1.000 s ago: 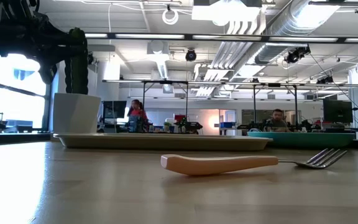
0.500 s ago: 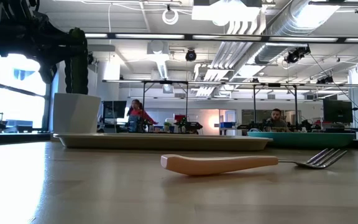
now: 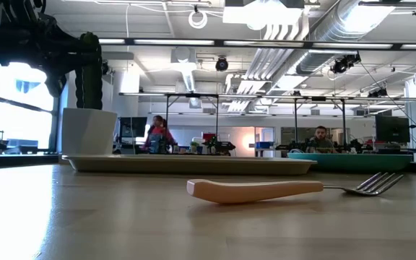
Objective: Pick and place plate/cup/fork/spoon on tray
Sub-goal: Put the orange spoon on the white serving tray
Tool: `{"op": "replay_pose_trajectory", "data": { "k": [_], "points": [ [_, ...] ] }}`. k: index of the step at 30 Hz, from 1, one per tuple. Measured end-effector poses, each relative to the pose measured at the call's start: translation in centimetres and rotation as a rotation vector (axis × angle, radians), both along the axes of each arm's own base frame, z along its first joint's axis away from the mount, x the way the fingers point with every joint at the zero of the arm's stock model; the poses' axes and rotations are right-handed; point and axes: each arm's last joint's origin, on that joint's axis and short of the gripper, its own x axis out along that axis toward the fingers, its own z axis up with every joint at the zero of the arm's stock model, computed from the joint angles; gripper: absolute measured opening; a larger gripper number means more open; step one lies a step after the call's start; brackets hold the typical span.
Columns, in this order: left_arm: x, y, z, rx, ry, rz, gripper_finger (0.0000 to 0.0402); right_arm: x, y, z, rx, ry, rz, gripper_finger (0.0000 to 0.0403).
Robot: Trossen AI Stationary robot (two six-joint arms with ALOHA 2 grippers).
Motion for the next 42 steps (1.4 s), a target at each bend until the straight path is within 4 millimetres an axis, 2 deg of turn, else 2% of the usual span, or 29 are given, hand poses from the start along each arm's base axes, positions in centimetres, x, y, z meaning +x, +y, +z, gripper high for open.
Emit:
{"op": "replay_pose_trajectory", "data": {
  "k": [10,29,36,42],
  "points": [
    [0.0,0.0,0.0,0.014,0.003,0.005,0.0083,0.5,-0.6,0.0,-0.014,0.003,-0.024,0.0027],
    [0.0,0.0,0.0,0.014,0.003,0.005,0.0083,2.0,-1.4,0.2,-0.095,-0.165,-0.049,0.0027],
    [0.0,0.0,0.0,0.015,0.004,0.005,0.0083,2.1,-2.4,1.9,-0.149,-0.254,-0.074,0.0027],
    [0.0,0.1,0.0,0.014,0.003,0.022,0.0083,2.4,-4.3,3.8,-0.194,-0.315,-0.101,0.0027]
  ]
}}
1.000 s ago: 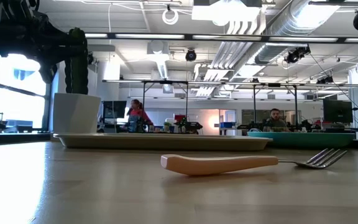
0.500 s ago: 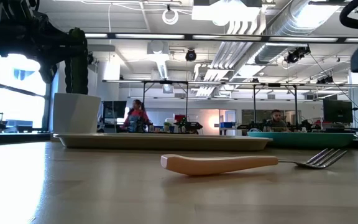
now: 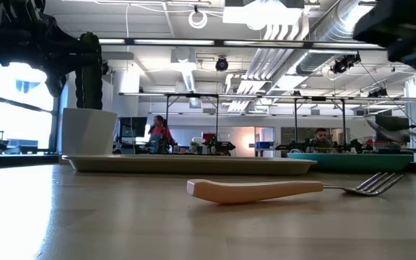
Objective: Pick and place plate/cup/fork/spoon on tray
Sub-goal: Put the orange spoon on the white serving tray
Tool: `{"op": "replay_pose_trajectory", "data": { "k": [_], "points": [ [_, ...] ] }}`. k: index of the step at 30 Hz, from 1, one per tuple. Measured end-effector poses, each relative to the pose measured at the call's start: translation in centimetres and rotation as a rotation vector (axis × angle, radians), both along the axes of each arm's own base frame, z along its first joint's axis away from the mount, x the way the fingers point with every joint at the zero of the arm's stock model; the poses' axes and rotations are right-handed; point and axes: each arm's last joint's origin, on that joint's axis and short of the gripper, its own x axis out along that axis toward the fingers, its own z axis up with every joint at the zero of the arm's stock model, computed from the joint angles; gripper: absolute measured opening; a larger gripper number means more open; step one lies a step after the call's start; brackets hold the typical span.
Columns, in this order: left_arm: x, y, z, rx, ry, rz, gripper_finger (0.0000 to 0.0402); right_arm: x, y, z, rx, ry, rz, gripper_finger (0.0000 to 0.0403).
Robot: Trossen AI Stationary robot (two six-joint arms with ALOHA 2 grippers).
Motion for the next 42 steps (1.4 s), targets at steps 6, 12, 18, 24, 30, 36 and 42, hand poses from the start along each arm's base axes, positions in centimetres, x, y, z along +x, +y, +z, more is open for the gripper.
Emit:
{"op": "replay_pose_trajectory", "data": {
  "k": [6,12,18,24,30,36,42],
  "points": [
    [0.0,0.0,0.0,0.000,0.001,0.002,0.0083,1.2,-3.0,2.1,-0.055,-0.100,-0.035,0.0027],
    [0.0,0.0,0.0,0.000,0.001,0.002,0.0083,2.5,-7.2,4.2,-0.147,-0.178,-0.060,0.0027],
    [0.0,0.0,0.0,0.000,0.002,0.001,0.0083,4.0,-11.7,5.7,-0.220,-0.247,-0.059,0.0027],
    [0.0,0.0,-0.1,0.000,0.006,0.001,0.0083,5.2,-16.1,7.3,-0.292,-0.339,-0.047,0.0027],
    [0.0,0.0,-0.1,0.000,0.009,0.000,0.0083,6.1,-20.2,10.2,-0.381,-0.367,-0.016,0.0028],
    [0.0,0.0,-0.2,0.001,0.019,0.000,0.0083,5.8,-23.9,13.4,-0.436,-0.342,-0.011,0.0028],
    [0.0,0.0,-0.5,-0.005,0.053,-0.001,0.0083,4.8,-26.9,13.5,-0.415,-0.271,-0.048,0.0028]
  ]
}}
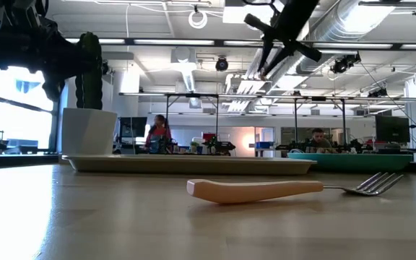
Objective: Pick and place plate/cup/fork/spoon on tray
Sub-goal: Put the orange spoon on the white serving tray
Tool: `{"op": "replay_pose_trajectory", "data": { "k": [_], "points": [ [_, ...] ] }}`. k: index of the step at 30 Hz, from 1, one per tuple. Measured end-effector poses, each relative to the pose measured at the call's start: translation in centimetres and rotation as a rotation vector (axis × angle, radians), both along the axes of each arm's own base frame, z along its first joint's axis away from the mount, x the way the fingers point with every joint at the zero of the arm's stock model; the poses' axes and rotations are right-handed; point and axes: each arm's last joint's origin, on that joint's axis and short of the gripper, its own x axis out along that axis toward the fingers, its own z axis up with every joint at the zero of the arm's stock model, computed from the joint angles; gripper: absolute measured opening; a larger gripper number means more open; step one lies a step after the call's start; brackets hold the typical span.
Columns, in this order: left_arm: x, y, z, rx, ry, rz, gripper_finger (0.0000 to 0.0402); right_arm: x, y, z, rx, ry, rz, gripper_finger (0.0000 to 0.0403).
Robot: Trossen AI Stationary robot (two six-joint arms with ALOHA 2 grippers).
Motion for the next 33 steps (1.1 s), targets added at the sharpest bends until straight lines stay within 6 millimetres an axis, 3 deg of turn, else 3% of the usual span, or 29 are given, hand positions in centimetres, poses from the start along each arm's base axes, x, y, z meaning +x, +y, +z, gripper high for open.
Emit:
{"op": "replay_pose_trajectory", "data": {
  "k": [5,13,22,33],
  "points": [
    [0.0,0.0,0.0,0.016,0.003,-0.003,0.0083,0.3,-2.1,-1.8,0.070,0.068,-0.024,0.0028],
    [0.0,0.0,-0.1,0.026,0.018,0.002,0.0083,2.3,-4.3,-6.7,0.253,0.194,0.033,0.0028],
    [0.0,0.0,-0.3,0.026,0.036,0.003,0.0083,3.9,-5.0,-11.3,0.380,0.308,0.081,0.0028],
    [0.0,0.0,-0.3,0.026,0.037,0.004,0.0083,4.8,-5.0,-14.6,0.443,0.398,0.080,0.0028]
  ]
}}
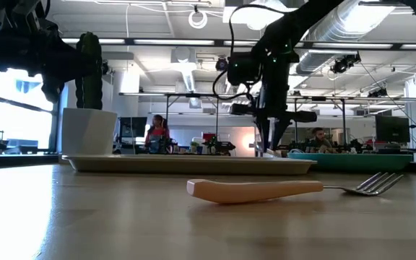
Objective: Pick and place plate/cup/fork/spoon on tray
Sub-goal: Put the orange spoon on the white serving tray
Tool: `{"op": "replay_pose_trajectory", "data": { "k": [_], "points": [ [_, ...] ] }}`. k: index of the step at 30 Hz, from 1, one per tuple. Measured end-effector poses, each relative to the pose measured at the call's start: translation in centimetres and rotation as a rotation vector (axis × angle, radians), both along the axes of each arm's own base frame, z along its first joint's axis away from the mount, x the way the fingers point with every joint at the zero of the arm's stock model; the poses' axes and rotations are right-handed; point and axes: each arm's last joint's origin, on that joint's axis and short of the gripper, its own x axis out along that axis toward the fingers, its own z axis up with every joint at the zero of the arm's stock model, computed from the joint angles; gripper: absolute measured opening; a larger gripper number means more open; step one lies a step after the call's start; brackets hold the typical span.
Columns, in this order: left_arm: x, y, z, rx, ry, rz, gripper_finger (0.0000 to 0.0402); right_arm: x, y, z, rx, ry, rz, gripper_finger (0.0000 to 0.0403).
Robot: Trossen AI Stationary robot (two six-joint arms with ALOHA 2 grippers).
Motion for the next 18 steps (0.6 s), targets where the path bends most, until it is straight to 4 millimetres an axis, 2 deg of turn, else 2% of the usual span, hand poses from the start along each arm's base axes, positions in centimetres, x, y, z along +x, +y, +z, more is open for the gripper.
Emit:
{"op": "replay_pose_trajectory", "data": {
  "k": [8,18],
  "points": [
    [0.0,0.0,-0.2,0.001,0.020,0.001,0.0083,0.2,-0.1,-1.5,0.021,0.045,-0.022,0.0028],
    [0.0,0.0,-0.2,0.001,0.021,0.001,0.0083,0.1,-0.2,-1.6,-0.001,0.068,-0.027,0.0028]
  ]
}}
